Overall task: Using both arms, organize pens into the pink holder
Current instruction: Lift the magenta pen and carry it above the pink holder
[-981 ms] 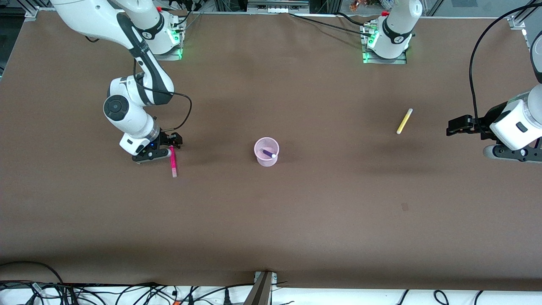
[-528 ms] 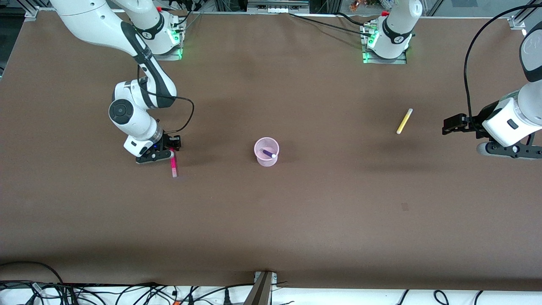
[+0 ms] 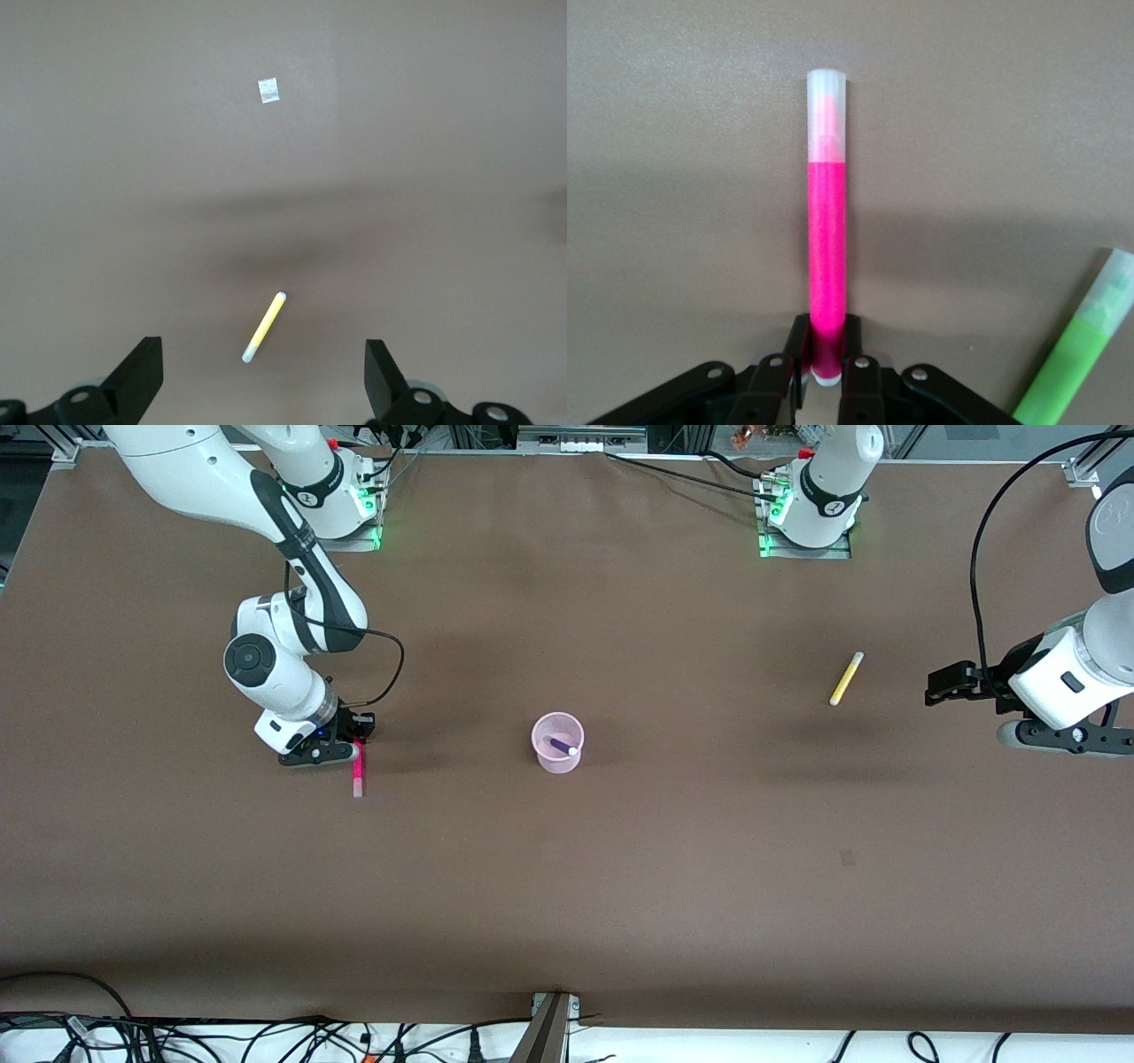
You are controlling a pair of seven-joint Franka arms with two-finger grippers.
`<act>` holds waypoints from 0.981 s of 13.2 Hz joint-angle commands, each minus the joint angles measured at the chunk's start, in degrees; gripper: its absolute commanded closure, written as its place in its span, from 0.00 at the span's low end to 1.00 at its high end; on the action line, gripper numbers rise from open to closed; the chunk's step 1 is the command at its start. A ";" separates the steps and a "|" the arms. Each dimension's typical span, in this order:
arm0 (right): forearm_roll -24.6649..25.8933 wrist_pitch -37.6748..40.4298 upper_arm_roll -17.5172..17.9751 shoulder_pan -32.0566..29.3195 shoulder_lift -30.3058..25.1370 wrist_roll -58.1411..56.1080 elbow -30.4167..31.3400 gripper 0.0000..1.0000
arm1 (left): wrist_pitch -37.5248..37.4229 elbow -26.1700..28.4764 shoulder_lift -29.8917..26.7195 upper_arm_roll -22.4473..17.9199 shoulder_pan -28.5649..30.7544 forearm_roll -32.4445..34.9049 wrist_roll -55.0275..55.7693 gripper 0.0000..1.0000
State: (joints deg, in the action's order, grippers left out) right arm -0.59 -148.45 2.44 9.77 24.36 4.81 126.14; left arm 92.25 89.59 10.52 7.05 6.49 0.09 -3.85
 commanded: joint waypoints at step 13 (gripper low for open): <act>-37.44 41.84 2.31 12.10 0.51 29.27 -30.24 1.00 | 0.74 0.68 -0.94 0.33 -0.51 0.61 -0.89 0.00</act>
State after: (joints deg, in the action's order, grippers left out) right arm -32.92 -107.93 5.01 19.34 24.21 29.99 97.83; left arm 92.31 89.63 10.28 7.46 6.28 0.09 -3.85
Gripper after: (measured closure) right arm 0.824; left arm 0.000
